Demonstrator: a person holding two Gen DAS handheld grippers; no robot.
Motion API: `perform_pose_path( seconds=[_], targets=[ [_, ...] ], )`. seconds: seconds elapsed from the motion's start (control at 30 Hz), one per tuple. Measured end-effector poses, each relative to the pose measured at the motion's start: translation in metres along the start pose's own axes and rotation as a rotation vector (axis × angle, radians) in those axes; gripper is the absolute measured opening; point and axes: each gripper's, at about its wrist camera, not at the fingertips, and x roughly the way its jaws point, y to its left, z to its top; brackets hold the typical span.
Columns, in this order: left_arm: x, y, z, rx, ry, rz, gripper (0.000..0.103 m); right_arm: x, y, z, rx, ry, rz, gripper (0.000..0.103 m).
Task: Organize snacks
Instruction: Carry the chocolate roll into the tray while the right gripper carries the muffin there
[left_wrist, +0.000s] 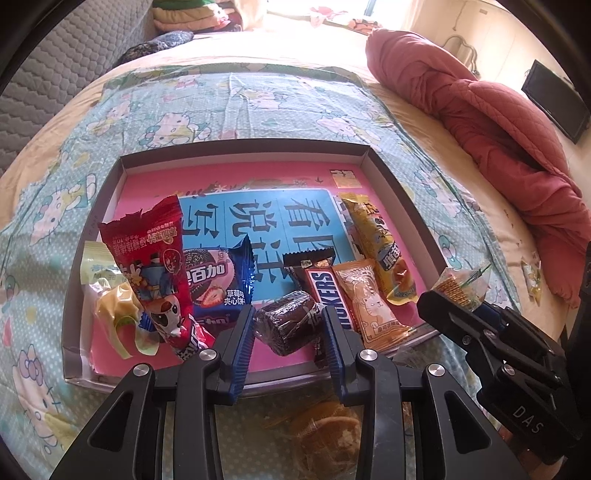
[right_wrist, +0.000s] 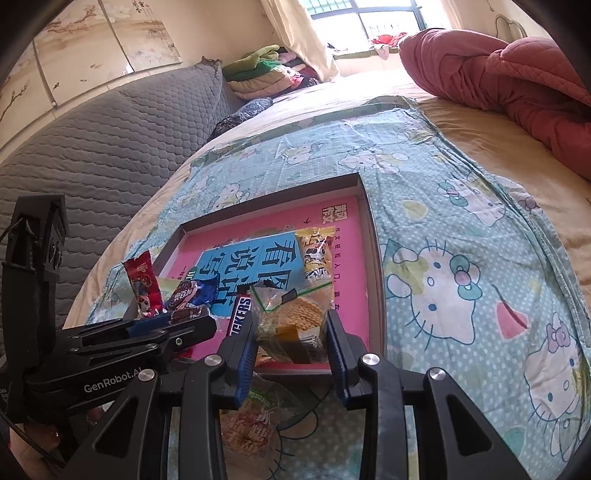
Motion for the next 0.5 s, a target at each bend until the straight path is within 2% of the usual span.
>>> perform_pose_path(
  seconds=[0.5],
  targets=[
    [0.0037,-0.0019,-0.0031,0.006,0.016,0.012,0.037,0.0078,-0.0023,-0.0059,-0.008,0.015,-0.012,0.035]
  ],
)
